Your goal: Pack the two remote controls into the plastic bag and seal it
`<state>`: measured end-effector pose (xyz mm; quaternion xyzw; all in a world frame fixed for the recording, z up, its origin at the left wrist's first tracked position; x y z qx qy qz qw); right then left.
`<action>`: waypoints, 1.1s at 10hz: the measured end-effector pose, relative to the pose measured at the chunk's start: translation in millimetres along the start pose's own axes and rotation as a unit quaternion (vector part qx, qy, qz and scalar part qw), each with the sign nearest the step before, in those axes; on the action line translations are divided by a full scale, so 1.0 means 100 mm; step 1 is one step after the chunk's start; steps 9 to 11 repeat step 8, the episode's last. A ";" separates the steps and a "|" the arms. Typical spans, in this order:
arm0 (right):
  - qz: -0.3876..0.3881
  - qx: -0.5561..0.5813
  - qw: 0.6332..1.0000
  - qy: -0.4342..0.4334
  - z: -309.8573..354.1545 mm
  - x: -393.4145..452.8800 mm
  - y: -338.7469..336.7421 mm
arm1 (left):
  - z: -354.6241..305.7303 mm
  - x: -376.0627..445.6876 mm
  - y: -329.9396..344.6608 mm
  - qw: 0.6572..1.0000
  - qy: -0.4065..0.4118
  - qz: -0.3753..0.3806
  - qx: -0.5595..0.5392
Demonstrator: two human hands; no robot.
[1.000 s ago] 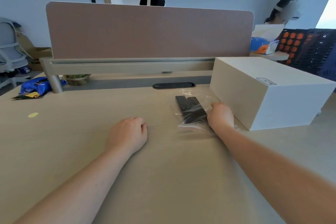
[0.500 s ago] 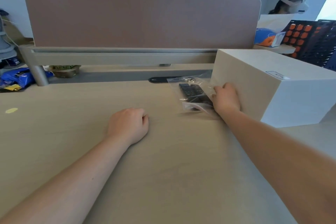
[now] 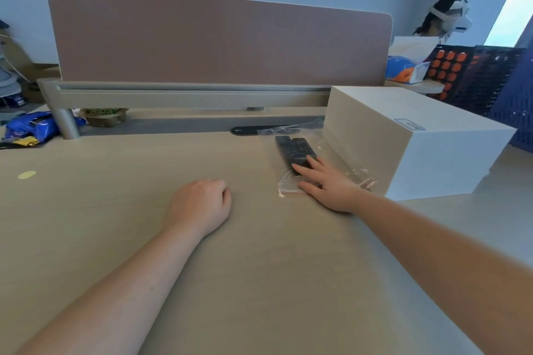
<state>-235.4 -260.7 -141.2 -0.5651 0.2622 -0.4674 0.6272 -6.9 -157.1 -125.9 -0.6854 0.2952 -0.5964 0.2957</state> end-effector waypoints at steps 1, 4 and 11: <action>0.018 0.003 1.000 0.009 -0.02 -0.08 0.00 | -0.04 -0.06 -0.06 1.000 0.006 0.003 0.008; -0.021 0.028 0.999 0.006 0.11 -0.36 -0.09 | -0.06 -0.19 -0.18 1.000 -0.013 0.018 0.011; -0.070 0.010 0.997 0.042 0.10 -1.01 -0.63 | -0.19 -0.48 -0.46 0.998 -0.035 0.045 0.024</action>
Point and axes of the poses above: each hand's wrist, its own x-axis towards the middle knuckle, its own y-axis out of the palm, z = x × y, the point moved 6 cm from there along x, towards the middle knuckle, and after that the axes turned 13 degrees about -z, right-handed, at the moved point
